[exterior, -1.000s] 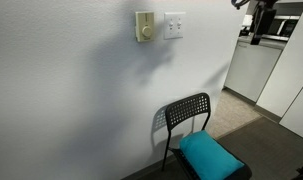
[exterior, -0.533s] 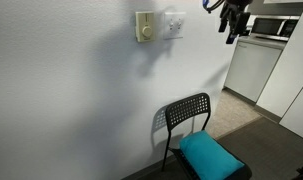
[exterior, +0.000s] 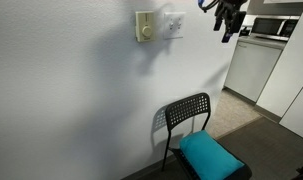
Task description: Turn off the right light switch
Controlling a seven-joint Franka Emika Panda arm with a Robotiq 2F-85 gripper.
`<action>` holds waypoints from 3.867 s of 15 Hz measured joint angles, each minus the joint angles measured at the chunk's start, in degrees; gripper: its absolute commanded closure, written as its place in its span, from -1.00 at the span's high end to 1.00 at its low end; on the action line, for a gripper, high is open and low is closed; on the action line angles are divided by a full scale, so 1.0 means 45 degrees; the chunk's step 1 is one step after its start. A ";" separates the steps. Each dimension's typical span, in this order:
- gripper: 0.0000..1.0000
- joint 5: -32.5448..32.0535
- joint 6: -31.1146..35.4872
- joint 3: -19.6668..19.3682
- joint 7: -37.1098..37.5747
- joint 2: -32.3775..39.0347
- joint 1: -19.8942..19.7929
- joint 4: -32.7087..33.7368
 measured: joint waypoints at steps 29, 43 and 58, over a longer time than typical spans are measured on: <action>1.00 -0.1233 0.4485 0.0034 -0.2380 0.4544 -0.0151 0.4301; 1.00 -0.1233 0.3496 0.0019 -0.2395 0.4840 -0.0203 0.4526; 1.00 -0.1240 -0.0780 0.0110 -0.2391 0.3393 -0.0175 0.4317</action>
